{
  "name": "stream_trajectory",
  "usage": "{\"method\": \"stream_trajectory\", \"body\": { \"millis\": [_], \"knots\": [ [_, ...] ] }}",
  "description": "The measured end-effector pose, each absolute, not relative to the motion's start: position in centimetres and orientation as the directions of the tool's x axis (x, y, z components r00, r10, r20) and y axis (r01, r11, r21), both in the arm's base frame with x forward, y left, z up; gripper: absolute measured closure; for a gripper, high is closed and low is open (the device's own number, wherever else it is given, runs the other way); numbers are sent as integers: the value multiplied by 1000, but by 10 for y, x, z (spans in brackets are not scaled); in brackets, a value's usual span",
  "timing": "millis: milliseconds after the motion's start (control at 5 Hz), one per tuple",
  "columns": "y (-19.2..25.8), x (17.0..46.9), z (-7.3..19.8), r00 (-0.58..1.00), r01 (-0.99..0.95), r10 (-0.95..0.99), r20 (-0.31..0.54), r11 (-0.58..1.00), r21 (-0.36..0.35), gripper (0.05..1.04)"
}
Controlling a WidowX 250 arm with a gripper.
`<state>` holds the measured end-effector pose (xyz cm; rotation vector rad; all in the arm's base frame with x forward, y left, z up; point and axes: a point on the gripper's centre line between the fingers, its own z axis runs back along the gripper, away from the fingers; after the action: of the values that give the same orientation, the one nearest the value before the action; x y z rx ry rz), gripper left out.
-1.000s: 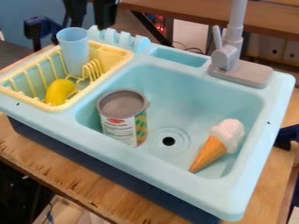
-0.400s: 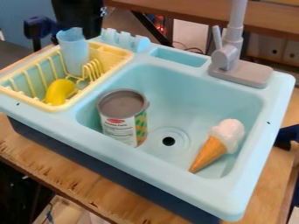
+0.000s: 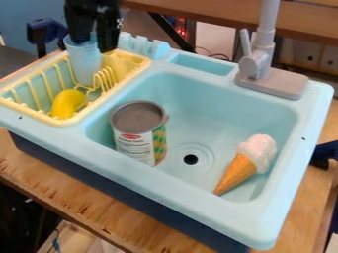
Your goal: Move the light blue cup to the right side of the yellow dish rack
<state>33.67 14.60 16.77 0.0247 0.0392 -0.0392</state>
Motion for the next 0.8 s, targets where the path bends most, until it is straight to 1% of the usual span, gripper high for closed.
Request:
{"method": "stream_trajectory", "body": {
  "millis": [200,400,600,800],
  "knots": [
    [147,340,165,998,51,-50,-30,998,25,133],
    [147,340,160,999,47,-46,-27,999,26,389],
    [147,340,158,999,42,-42,-29,999,26,688],
    [145,341,158,999,35,-35,-21,999,12,906]
  ]
}}
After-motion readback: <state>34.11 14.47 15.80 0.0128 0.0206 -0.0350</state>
